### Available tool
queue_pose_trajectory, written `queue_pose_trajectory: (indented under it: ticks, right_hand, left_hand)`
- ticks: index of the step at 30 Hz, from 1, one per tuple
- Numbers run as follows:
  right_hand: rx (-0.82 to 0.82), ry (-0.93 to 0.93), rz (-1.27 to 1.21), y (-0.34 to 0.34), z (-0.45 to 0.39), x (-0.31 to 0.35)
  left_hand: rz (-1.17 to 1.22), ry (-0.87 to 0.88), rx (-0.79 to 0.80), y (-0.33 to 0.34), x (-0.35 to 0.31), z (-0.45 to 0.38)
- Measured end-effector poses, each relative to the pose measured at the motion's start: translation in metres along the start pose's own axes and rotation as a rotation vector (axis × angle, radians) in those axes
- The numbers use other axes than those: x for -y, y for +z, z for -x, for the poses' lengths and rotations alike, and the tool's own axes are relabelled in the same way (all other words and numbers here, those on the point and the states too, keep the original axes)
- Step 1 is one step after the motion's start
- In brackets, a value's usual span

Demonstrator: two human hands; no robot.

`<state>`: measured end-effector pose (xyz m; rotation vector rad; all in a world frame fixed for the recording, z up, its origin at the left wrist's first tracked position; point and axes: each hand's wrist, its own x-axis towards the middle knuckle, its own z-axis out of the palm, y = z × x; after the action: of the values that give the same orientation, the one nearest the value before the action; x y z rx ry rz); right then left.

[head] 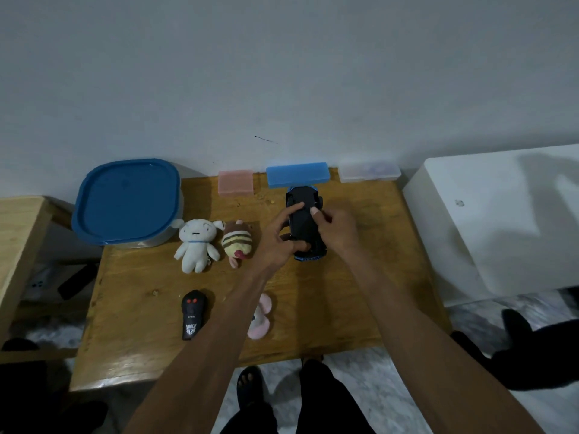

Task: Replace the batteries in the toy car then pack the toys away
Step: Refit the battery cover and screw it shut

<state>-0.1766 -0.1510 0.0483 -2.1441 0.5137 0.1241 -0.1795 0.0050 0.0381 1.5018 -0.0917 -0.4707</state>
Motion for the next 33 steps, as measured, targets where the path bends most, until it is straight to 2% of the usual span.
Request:
queue_pose_trajectory:
  ticks: [4,6,10,22,26,29,33]
  right_hand:
    - [-0.176,0.087,-0.134,0.003,0.013,-0.038]
    - [-0.219,0.129,-0.048,0.002,0.018,-0.068]
    - [-0.125,0.237,0.218,0.001,0.027,-0.117]
    - [-0.097,0.201,0.303,0.010,0.028,-0.133]
    - [-0.123,0.254,0.057,0.009,0.016,-0.116]
    - [-0.183,0.139,-0.210,-0.007,0.012,-0.075]
    - [-0.245,-0.015,-0.435,-0.032,0.015,-0.018]
  left_hand:
    - [-0.036,-0.021,-0.008,0.006,0.006,-0.007]
    - [-0.049,-0.031,0.001,0.007,0.012,-0.008]
    - [-0.005,-0.070,0.005,0.006,0.027,-0.008]
    - [-0.037,-0.094,-0.001,0.004,0.032,0.003]
    - [0.015,-0.109,-0.014,0.003,0.024,0.005]
    - [0.002,-0.102,-0.037,0.003,0.018,0.005]
    - [-0.012,-0.055,-0.034,0.002,0.007,0.008]
